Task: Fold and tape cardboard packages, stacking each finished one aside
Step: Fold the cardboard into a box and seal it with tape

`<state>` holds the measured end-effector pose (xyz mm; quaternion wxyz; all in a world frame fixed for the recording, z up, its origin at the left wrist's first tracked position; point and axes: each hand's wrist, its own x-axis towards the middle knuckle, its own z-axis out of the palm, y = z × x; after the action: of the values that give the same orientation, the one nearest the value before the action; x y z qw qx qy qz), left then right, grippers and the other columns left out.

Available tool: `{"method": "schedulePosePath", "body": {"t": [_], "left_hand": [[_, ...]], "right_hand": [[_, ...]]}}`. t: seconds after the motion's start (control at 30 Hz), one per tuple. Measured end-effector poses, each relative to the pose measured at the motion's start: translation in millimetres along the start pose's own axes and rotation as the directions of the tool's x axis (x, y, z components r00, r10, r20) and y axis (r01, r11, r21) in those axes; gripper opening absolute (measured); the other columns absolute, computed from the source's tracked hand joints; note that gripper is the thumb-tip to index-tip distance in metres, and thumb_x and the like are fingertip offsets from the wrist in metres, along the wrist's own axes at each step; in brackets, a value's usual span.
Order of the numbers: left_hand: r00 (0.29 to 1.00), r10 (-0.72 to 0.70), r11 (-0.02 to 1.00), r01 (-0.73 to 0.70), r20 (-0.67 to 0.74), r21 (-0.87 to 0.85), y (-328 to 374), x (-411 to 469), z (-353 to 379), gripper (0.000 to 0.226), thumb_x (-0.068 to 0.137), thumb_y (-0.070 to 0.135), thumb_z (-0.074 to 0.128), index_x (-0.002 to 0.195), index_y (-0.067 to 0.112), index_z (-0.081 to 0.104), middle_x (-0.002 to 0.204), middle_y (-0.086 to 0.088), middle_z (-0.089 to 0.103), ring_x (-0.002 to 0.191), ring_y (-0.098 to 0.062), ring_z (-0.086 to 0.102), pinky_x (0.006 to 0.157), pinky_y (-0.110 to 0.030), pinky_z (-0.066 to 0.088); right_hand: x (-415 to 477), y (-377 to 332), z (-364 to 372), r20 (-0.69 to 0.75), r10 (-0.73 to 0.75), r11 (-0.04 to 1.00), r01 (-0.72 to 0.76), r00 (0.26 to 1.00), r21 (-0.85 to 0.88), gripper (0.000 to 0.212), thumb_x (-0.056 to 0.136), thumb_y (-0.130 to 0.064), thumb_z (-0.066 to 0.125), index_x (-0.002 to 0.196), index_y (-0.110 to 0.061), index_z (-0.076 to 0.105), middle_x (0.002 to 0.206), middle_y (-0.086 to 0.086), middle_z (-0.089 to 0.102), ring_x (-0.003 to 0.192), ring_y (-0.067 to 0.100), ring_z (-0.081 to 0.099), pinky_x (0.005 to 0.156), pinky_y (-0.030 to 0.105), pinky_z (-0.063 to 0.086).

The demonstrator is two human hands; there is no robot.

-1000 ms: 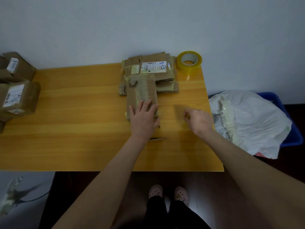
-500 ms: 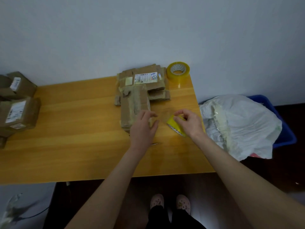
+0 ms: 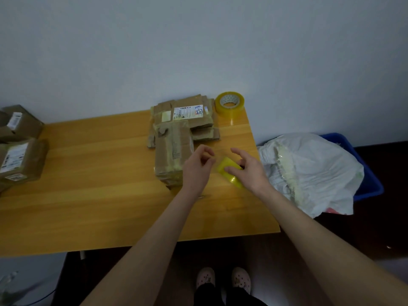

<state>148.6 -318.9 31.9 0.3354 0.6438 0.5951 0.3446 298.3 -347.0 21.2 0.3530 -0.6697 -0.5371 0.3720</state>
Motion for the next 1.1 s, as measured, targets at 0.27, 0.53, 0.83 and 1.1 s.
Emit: {"method": "schedulePosePath", "body": {"t": [0.27, 0.53, 0.83, 1.1], "left_hand": [[0.996, 0.023, 0.991, -0.035, 0.088, 0.132, -5, 6, -2, 0.019, 0.09, 0.017, 0.062, 0.103, 0.025, 0.074, 0.088, -0.003, 0.062, 0.084, -0.017, 0.055, 0.076, -0.033, 0.047], [0.995, 0.085, 0.94, -0.095, 0.045, 0.327, -5, 5, -6, 0.011, 0.084, 0.024, 0.07, 0.091, 0.016, 0.075, 0.1, -0.002, 0.057, 0.098, -0.017, 0.048, 0.083, -0.034, 0.044], [0.996, 0.071, 0.842, -0.091, 0.059, 0.532, -22, -11, -18, 0.029, 0.087, 0.042, 0.064, 0.087, 0.013, 0.069, 0.101, 0.006, 0.054, 0.084, -0.011, 0.054, 0.066, -0.03, 0.047], [0.96, 0.075, 0.95, 0.014, -0.27, 0.312, -90, -50, -61, 0.023, 0.095, 0.008, 0.053, 0.112, 0.009, 0.067, 0.108, -0.002, 0.06, 0.102, -0.006, 0.05, 0.088, -0.022, 0.045]], "right_hand": [[-2, -4, 0, 0.005, -0.033, 0.999, 0.033, 0.999, 0.0, 0.045, 0.085, -0.02, 0.072, 0.128, -0.021, 0.057, 0.074, -0.02, 0.043, 0.087, 0.011, 0.047, 0.073, 0.022, 0.036], [-3, -9, 7, -0.022, -0.07, 0.998, 0.07, 0.997, 0.0, 0.041, 0.085, -0.019, 0.071, 0.124, -0.022, 0.06, 0.07, -0.021, 0.044, 0.074, 0.002, 0.047, 0.063, 0.014, 0.036], [-9, 7, 31, 0.099, -0.088, 0.964, 0.11, 0.991, -0.242, 0.033, 0.089, -0.02, 0.066, 0.121, -0.021, 0.059, 0.117, 0.006, 0.066, 0.112, 0.02, 0.059, 0.086, 0.03, 0.047], [-22, 50, 76, 0.258, 0.03, 0.759, 0.146, 0.966, -0.634, 0.026, 0.094, -0.022, 0.054, 0.12, -0.024, 0.052, 0.114, 0.002, 0.062, 0.105, 0.023, 0.058, 0.076, 0.031, 0.044]]}}
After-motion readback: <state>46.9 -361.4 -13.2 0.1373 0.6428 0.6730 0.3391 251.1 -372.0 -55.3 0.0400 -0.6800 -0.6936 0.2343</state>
